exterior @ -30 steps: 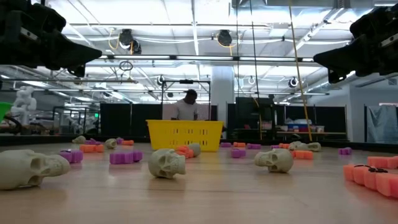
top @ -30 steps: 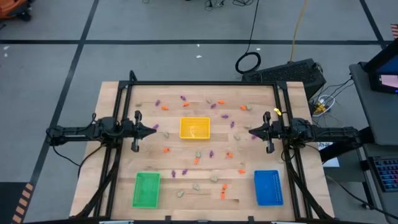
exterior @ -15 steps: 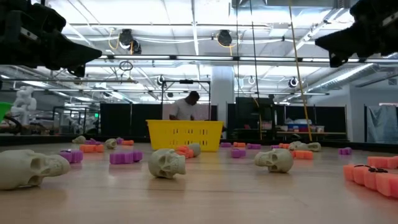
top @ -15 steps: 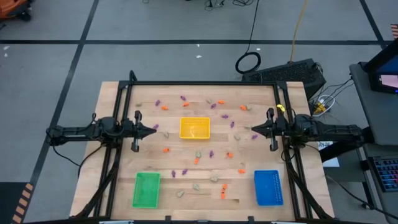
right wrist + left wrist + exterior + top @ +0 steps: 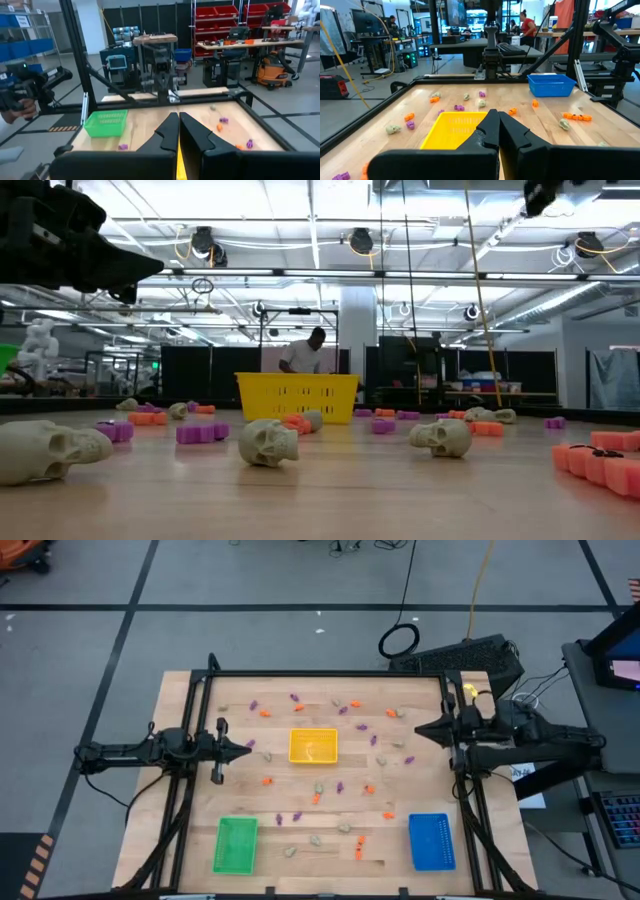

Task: Sort Halloween decoration
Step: Put the white skull toy in the yellow basket

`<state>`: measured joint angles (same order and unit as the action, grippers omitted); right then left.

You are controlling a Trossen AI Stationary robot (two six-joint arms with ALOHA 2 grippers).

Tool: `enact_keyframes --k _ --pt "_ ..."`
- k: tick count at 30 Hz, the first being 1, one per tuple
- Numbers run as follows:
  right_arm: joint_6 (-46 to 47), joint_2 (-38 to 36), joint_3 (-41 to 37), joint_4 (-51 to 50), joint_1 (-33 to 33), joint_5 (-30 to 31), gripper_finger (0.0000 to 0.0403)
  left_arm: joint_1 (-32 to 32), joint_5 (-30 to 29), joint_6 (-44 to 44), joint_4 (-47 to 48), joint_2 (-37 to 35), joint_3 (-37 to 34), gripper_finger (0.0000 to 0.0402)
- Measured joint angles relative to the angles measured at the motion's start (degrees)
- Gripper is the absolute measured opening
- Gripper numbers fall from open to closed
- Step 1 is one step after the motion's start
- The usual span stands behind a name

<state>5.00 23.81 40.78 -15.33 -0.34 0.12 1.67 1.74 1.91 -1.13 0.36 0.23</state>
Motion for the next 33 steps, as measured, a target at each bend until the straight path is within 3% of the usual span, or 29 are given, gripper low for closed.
enact_keyframes --k 13,33 --pt "-2.74 11.25 12.5 -1.99 0.0 0.07 0.0 -0.01 0.0 0.0 0.01 -0.01 0.0 0.0" --pt "-4.95 16.99 12.89 -11.02 0.0 0.49 0.0 0.0 -1.05 -2.53 -3.48 0.01 0.39 0.0"
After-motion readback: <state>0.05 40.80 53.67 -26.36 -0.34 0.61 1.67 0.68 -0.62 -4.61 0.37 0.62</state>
